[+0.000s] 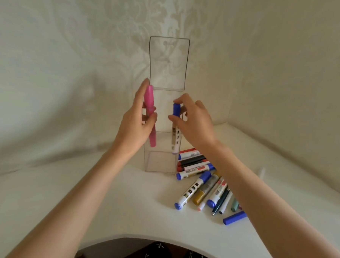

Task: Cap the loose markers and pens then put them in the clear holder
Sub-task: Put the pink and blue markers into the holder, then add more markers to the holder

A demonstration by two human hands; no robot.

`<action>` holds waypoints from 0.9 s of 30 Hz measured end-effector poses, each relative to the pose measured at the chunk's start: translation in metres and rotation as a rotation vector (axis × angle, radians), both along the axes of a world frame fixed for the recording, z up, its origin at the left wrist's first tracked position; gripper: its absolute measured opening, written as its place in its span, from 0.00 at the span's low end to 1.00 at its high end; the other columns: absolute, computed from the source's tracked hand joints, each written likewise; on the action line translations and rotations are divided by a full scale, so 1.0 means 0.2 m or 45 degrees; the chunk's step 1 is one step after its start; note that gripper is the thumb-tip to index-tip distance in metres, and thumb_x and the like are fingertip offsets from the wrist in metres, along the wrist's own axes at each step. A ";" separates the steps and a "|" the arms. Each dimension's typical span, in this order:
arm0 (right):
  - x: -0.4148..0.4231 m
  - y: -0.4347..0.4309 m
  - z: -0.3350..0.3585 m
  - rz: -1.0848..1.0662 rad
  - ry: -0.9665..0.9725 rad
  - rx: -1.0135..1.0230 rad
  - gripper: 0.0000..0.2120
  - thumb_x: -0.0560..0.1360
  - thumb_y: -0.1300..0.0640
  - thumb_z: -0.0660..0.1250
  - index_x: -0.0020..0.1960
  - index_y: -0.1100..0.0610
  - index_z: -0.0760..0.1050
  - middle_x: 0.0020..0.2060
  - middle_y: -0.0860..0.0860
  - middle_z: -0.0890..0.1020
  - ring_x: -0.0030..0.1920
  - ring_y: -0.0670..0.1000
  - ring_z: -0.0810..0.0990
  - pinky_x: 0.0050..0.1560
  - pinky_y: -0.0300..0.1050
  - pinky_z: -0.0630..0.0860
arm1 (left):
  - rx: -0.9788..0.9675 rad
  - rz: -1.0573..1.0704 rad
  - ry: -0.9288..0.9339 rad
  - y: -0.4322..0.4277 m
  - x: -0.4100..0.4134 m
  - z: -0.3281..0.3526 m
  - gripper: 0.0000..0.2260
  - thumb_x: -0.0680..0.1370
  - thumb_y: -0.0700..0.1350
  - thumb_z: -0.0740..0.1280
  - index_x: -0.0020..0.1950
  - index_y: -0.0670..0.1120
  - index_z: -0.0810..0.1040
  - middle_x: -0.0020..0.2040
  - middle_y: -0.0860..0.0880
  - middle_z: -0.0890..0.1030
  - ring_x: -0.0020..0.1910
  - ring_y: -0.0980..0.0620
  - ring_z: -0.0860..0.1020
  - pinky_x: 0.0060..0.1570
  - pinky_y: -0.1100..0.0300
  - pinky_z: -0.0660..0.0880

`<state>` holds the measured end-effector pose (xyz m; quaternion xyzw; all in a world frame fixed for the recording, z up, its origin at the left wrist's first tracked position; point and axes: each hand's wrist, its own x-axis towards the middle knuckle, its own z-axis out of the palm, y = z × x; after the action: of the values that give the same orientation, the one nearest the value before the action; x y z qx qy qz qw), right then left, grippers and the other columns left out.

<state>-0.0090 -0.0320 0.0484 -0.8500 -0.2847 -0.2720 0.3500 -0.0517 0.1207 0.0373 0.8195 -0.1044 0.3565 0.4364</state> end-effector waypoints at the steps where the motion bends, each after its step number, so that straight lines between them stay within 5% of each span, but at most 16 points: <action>1: 0.00 -0.01 -0.02 -0.021 -0.054 -0.077 0.09 0.74 0.55 0.68 0.51 0.58 0.76 0.43 0.52 0.80 0.47 0.52 0.73 0.45 0.44 0.71 | 0.070 0.053 0.009 0.01 -0.01 -0.03 0.30 0.76 0.38 0.64 0.70 0.60 0.56 0.44 0.48 0.78 0.41 0.53 0.80 0.42 0.71 0.73; 5: -0.01 -0.05 -0.05 0.022 -0.098 -0.270 0.10 0.76 0.54 0.66 0.45 0.60 0.82 0.49 0.53 0.82 0.52 0.56 0.70 0.50 0.39 0.64 | 0.220 0.210 -0.032 -0.02 -0.05 -0.09 0.18 0.75 0.38 0.65 0.63 0.47 0.66 0.42 0.45 0.78 0.40 0.46 0.78 0.44 0.54 0.75; 10: -0.08 -0.24 -0.06 0.057 -0.012 -0.054 0.09 0.78 0.56 0.62 0.51 0.57 0.80 0.53 0.51 0.78 0.55 0.51 0.68 0.49 0.34 0.60 | 0.370 0.442 -0.149 -0.06 -0.11 -0.13 0.05 0.75 0.40 0.66 0.47 0.40 0.78 0.52 0.40 0.76 0.50 0.43 0.76 0.50 0.51 0.70; 12: -0.06 -0.38 -0.10 -0.118 0.143 -0.124 0.10 0.78 0.54 0.60 0.52 0.55 0.79 0.51 0.50 0.79 0.51 0.48 0.71 0.44 0.35 0.62 | 0.406 0.476 -0.286 -0.11 -0.17 -0.14 0.06 0.75 0.42 0.65 0.48 0.40 0.77 0.54 0.40 0.74 0.51 0.45 0.73 0.51 0.52 0.69; 14: -0.05 -0.53 -0.14 -0.226 0.451 -0.313 0.09 0.78 0.52 0.61 0.52 0.53 0.77 0.51 0.48 0.79 0.48 0.47 0.74 0.43 0.37 0.66 | 0.478 0.219 -0.324 -0.20 -0.23 -0.17 0.06 0.76 0.43 0.63 0.49 0.42 0.76 0.50 0.44 0.75 0.46 0.49 0.74 0.47 0.54 0.72; 16: -0.07 -0.67 -0.18 -0.144 0.685 -0.534 0.07 0.76 0.50 0.63 0.52 0.50 0.76 0.51 0.48 0.79 0.48 0.46 0.75 0.43 0.36 0.68 | 0.572 -0.074 -0.015 -0.31 -0.26 -0.23 0.08 0.76 0.49 0.63 0.50 0.45 0.75 0.48 0.49 0.76 0.41 0.53 0.77 0.42 0.55 0.75; 19: -0.16 -0.82 -0.23 0.079 0.755 -0.789 0.14 0.74 0.54 0.66 0.58 0.41 0.73 0.55 0.44 0.74 0.55 0.45 0.69 0.51 0.36 0.65 | 0.613 -0.103 0.382 -0.45 -0.22 -0.34 0.13 0.74 0.53 0.66 0.55 0.49 0.74 0.53 0.53 0.75 0.44 0.57 0.75 0.39 0.64 0.70; 23: -0.25 -0.82 -0.33 0.196 0.551 -0.943 0.25 0.73 0.62 0.65 0.67 0.44 0.67 0.62 0.44 0.72 0.61 0.47 0.65 0.61 0.39 0.65 | 0.698 0.047 0.568 -0.53 -0.15 -0.42 0.12 0.75 0.52 0.65 0.55 0.50 0.72 0.51 0.52 0.77 0.43 0.56 0.74 0.37 0.66 0.66; 27: -0.23 -0.74 -0.41 0.142 0.292 -0.960 0.23 0.75 0.63 0.62 0.68 0.49 0.67 0.65 0.48 0.72 0.63 0.50 0.68 0.63 0.44 0.67 | 0.663 0.052 0.674 -0.55 -0.10 -0.47 0.07 0.76 0.50 0.63 0.51 0.49 0.74 0.45 0.52 0.79 0.39 0.57 0.74 0.34 0.67 0.67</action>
<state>-0.0546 -0.1795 -0.0333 -0.9269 -0.3694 -0.0325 0.0572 -0.0725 0.0099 -0.0564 0.9687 -0.0588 0.1024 0.2182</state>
